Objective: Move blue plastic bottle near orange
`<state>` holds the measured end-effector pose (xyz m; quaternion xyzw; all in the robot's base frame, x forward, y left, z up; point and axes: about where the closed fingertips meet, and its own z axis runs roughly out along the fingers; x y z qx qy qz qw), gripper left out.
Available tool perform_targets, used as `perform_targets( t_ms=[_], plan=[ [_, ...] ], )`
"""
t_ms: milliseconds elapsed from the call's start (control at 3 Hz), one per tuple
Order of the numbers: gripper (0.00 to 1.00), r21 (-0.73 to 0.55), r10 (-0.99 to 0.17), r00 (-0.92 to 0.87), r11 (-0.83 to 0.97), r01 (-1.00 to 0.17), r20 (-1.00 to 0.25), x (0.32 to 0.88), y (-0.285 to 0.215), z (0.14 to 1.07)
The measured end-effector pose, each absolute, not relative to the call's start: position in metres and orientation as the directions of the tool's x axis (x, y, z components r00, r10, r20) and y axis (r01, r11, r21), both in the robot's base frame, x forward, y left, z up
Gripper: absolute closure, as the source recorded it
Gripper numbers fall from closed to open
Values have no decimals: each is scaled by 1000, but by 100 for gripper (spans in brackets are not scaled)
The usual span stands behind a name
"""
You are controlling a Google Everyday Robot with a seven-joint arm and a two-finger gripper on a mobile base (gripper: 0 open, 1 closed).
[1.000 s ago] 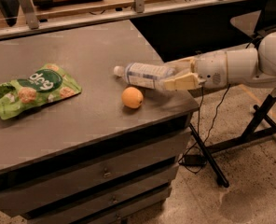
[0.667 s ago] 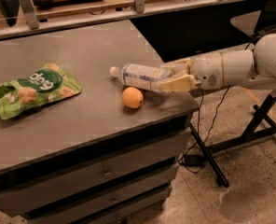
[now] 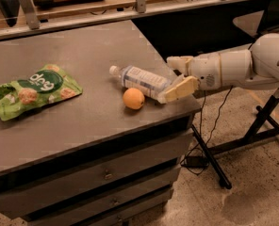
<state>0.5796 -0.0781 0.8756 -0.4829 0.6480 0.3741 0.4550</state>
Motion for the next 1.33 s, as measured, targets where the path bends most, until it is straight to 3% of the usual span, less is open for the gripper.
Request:
perform_targets(
  t_ms=[333, 1000, 1333],
  plan=[
    [0, 24, -302, -104, 258, -966, -948, 590, -82, 882],
    [0, -189, -392, -21, 488, -852, -920, 638, -154, 928],
    [0, -188, -388, -20, 491, -851, -921, 640, -152, 929]
  ],
)
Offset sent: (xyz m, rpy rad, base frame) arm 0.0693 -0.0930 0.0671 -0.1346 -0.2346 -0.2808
